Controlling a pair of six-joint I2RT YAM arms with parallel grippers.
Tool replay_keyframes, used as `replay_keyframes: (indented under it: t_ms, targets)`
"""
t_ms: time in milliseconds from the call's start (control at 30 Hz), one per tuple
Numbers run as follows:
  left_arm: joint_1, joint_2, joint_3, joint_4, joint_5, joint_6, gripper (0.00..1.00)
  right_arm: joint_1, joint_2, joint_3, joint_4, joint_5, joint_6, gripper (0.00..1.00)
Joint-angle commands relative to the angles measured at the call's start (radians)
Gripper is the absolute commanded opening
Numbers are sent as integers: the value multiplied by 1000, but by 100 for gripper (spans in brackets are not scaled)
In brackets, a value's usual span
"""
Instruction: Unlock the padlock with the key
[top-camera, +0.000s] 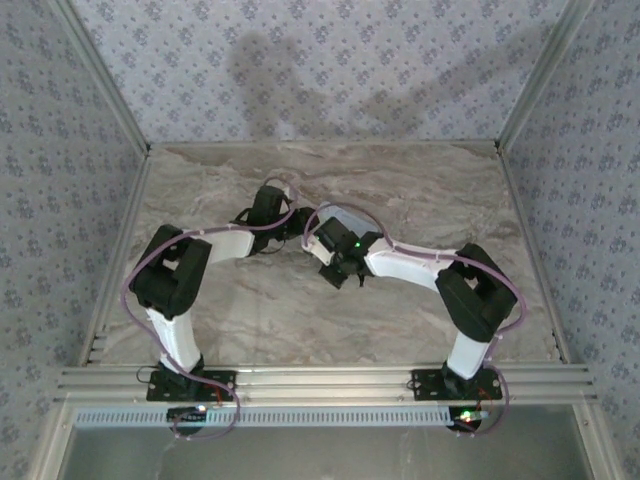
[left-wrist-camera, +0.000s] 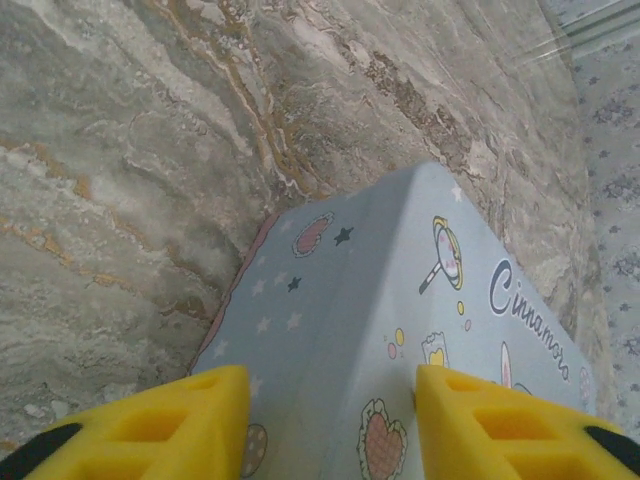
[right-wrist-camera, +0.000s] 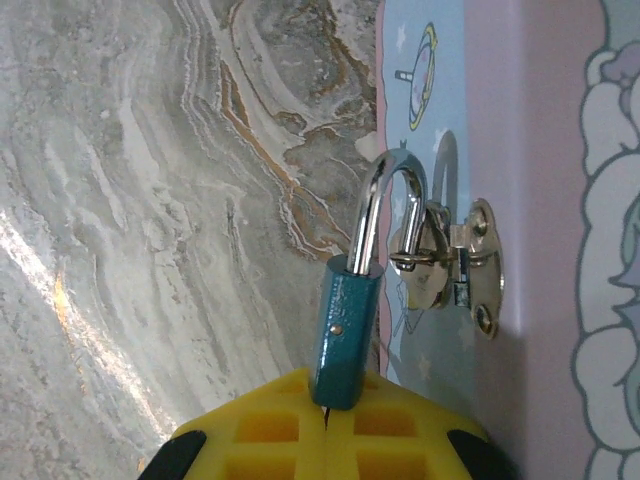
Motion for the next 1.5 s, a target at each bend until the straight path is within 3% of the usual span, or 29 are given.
replay_keyframes:
  t_ms: [0, 200, 500, 800, 1100, 1233, 1367, 1467]
  targets:
    - [0, 16, 17, 6, 51, -17, 43, 17, 18, 68, -76, -20, 81, 0]
    - [-7, 17, 1, 31, 68, -32, 34, 34, 73, 146, -160, -85, 221, 0]
    - [-14, 28, -32, 74, 73, -61, 29, 50, 136, 190, -185, -106, 280, 0]
    - [-31, 49, -51, 92, 91, -76, 21, 35, 95, 148, -19, -192, 396, 0]
    - [-39, 54, -95, 103, 75, -92, 18, 51, 88, 114, -5, -146, 367, 0]
    - [-37, 48, -107, 107, 64, -95, 18, 61, 69, 36, 7, -96, 389, 6]
    - [-37, 49, -110, 110, 63, -97, 18, 69, 40, -10, 27, -68, 419, 23]
    - [-38, 51, -114, 113, 62, -98, 18, 79, 22, -29, 35, -44, 433, 27]
